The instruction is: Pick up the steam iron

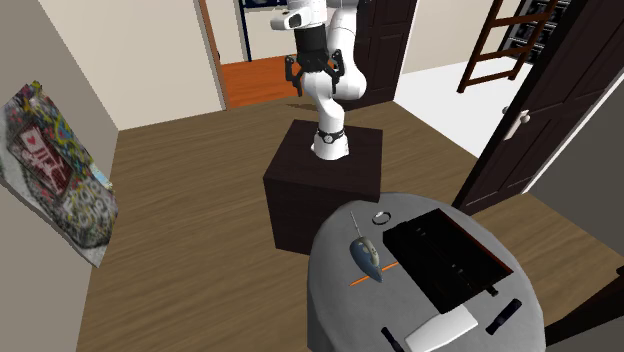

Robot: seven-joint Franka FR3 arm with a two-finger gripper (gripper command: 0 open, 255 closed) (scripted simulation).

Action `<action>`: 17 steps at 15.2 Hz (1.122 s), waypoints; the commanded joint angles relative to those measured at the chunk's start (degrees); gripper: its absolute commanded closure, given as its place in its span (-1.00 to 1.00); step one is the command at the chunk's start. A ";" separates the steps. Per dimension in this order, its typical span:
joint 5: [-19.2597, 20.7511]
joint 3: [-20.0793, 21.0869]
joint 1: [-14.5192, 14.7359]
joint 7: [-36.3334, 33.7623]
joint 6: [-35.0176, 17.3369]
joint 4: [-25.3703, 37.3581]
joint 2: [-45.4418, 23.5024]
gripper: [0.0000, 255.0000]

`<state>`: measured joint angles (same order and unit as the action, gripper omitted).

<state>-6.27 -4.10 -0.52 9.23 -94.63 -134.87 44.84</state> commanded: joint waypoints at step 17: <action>-1.03 7.93 6.79 3.87 -29.71 -7.57 -22.19 -1.00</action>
<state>-7.35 3.30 5.88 12.95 -122.42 -142.40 24.46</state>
